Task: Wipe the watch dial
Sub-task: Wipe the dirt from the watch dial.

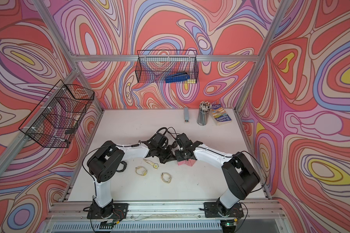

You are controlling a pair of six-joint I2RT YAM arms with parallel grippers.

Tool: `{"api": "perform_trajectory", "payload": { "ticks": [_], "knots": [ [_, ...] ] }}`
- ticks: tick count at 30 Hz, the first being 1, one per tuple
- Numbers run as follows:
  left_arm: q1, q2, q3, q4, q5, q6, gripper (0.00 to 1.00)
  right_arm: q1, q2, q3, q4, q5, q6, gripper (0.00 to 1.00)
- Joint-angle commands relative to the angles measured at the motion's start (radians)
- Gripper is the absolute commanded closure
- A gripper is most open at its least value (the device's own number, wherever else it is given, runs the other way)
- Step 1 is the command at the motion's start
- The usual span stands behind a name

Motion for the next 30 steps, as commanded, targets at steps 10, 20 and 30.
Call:
{"api": "perform_trajectory", "payload": {
  "ticks": [10, 20, 30],
  "knots": [
    [-0.004, -0.011, -0.039, 0.029, -0.005, -0.023, 1.0, -0.017, 0.034, -0.071, -0.067, 0.13, 0.106, 1.0],
    [-0.004, -0.021, -0.053, 0.038, -0.005, -0.024, 1.0, -0.026, 0.027, -0.048, -0.146, 0.203, 0.075, 1.0],
    [-0.007, -0.036, -0.069, 0.058, -0.01, -0.028, 1.0, -0.029, -0.107, 0.04, -0.252, 0.251, 0.011, 1.0]
  ]
}}
